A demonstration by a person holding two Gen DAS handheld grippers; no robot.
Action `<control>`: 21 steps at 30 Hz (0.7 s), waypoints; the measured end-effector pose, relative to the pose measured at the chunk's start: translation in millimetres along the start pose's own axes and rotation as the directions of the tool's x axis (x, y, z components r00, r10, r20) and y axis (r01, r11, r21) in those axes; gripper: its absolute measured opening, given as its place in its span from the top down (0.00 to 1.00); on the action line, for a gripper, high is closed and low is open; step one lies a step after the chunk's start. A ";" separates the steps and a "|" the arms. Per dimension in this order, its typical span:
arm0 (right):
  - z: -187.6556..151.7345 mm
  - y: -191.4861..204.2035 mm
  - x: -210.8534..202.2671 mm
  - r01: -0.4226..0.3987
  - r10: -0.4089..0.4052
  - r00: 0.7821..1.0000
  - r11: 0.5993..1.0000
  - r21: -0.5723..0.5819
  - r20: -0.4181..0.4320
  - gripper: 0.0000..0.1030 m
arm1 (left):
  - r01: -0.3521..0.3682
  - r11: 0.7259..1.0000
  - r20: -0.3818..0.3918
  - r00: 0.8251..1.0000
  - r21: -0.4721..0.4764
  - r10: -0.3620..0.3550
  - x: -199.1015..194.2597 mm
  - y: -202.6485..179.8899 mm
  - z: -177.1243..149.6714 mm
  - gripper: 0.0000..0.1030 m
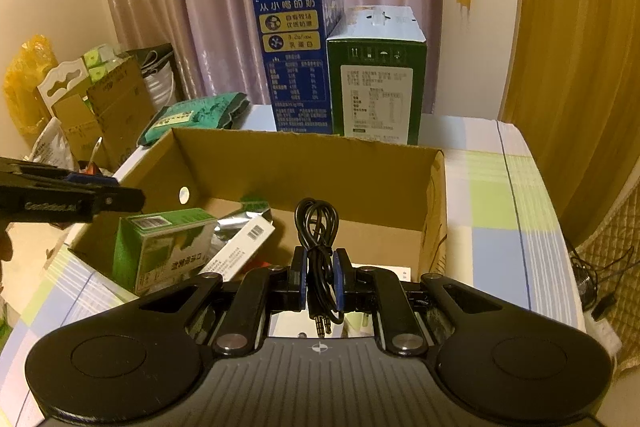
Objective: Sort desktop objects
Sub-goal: 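Drop the green box and black cable into the cardboard box, opening both grippers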
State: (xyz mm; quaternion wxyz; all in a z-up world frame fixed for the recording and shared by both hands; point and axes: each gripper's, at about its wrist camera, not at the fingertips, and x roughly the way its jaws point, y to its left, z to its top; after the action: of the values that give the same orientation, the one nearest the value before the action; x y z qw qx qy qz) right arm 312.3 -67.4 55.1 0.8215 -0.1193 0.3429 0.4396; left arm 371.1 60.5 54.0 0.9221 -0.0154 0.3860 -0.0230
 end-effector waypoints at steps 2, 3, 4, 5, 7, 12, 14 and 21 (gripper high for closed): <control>0.5 1.6 0.3 -0.002 0.002 1.000 1.000 0.000 0.001 0.91 | 0.002 1.000 -0.001 1.000 0.004 -0.002 -1.8 -0.3 -1.6 0.63; 1.2 2.7 0.3 -0.002 0.002 1.000 1.000 0.000 0.002 0.91 | 0.003 1.000 0.000 1.000 0.007 -0.003 -2.6 -0.8 -2.0 0.60; 2.1 4.0 0.1 -0.002 0.002 1.000 1.000 0.000 0.005 0.91 | 0.004 1.000 0.001 1.000 0.012 -0.004 -3.6 -1.5 -2.5 0.59; 3.6 4.7 0.2 -0.002 0.002 1.000 1.000 0.002 0.011 0.91 | 0.006 1.000 0.001 1.000 0.015 -0.006 -4.2 -1.9 -2.5 0.59; 6.5 4.7 -1.2 -0.006 0.006 0.999 1.000 0.016 0.041 0.90 | 0.006 1.000 0.006 1.000 0.022 -0.007 -6.6 -3.2 -3.4 0.58; 13.6 -3.6 -7.3 -0.018 0.013 0.997 0.998 0.058 0.078 0.58 | 0.007 0.999 0.013 1.000 0.039 -0.008 -13.9 -4.7 -8.7 0.50; 12.1 -7.8 -12.3 -0.007 0.002 0.996 0.998 0.065 0.085 0.50 | 0.008 0.999 0.012 1.000 0.036 -0.009 -17.2 -4.9 -12.9 0.48; -3.8 -17.3 -32.1 -0.009 0.003 0.998 0.996 0.092 0.064 0.36 | 0.000 0.999 0.016 1.000 0.032 0.000 -38.7 -13.3 -33.7 0.22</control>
State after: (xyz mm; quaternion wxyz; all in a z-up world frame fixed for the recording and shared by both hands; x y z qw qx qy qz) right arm 312.3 -100.0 72.0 0.8353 -0.0661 0.3369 0.4294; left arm 319.5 49.0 58.5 0.9254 -0.0009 0.3780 -0.0290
